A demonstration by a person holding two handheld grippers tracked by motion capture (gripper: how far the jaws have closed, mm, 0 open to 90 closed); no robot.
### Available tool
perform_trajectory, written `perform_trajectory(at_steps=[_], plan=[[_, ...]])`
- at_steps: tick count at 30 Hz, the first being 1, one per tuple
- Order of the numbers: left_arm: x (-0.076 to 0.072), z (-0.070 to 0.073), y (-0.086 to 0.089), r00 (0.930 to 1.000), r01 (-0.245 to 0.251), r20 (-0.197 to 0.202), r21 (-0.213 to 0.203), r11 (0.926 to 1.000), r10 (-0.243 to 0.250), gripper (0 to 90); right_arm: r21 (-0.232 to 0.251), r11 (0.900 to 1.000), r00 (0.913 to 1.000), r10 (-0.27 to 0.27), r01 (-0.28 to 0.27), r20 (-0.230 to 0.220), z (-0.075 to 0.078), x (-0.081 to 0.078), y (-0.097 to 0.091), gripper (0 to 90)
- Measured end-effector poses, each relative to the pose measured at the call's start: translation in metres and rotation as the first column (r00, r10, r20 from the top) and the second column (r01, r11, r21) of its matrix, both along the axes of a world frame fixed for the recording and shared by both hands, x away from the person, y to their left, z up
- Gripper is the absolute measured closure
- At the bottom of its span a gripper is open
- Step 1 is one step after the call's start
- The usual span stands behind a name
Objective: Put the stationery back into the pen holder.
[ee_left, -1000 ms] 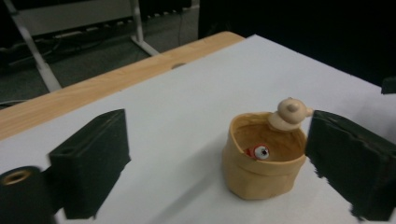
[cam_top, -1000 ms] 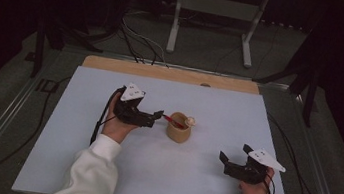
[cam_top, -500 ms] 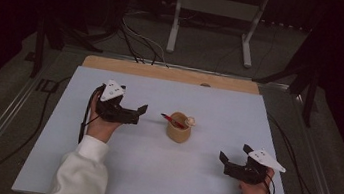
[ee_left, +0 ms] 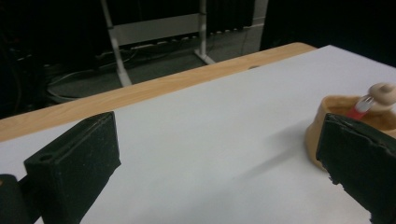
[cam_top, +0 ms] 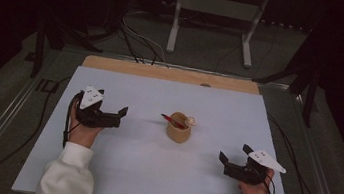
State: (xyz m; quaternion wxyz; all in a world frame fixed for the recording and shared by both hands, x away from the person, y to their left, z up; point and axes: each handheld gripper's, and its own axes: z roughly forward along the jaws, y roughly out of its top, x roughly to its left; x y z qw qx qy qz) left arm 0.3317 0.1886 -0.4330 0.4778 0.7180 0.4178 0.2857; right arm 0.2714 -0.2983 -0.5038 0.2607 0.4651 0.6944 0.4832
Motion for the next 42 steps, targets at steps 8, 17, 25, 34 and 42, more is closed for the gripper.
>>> perform_trajectory(at_steps=[8, 17, 25, 34, 42], plan=[[-0.013, -0.016, 0.016, 0.9995, -0.032, -0.003, 0.016, 0.9994, 0.032, 0.1, 0.002, 1.0, 1.0, 0.005, -0.005, 0.006, 0.001, -0.001, 0.001, 2.1], [-0.031, -0.036, 0.031, 0.9985, -0.054, 0.008, 0.017, 0.9984, 0.054, 0.1, 0.008, 0.9999, 0.9998, 0.01, -0.01, 0.014, 0.002, -0.003, 0.001, 2.1], [-0.047, -0.046, 0.047, 0.9971, -0.073, 0.021, 0.003, 0.9973, 0.073, 0.2, 0.01, 0.9999, 0.9997, 0.014, -0.014, 0.02, 0.003, -0.006, 0.001, 2.0], [-0.058, -0.052, 0.056, 0.9954, -0.094, 0.017, -0.005, 0.9956, 0.094, 0.1, 0.011, 0.9998, 0.9996, 0.013, -0.013, 0.026, 0.003, -0.006, 0.001, 2.0], [-0.056, -0.055, 0.058, 0.9954, -0.095, 0.009, -0.012, 0.9954, 0.096, 0.1, 0.007, 0.9999, 0.9997, 0.015, -0.015, 0.021, 0.003, -0.007, 0.001, 2.0]])
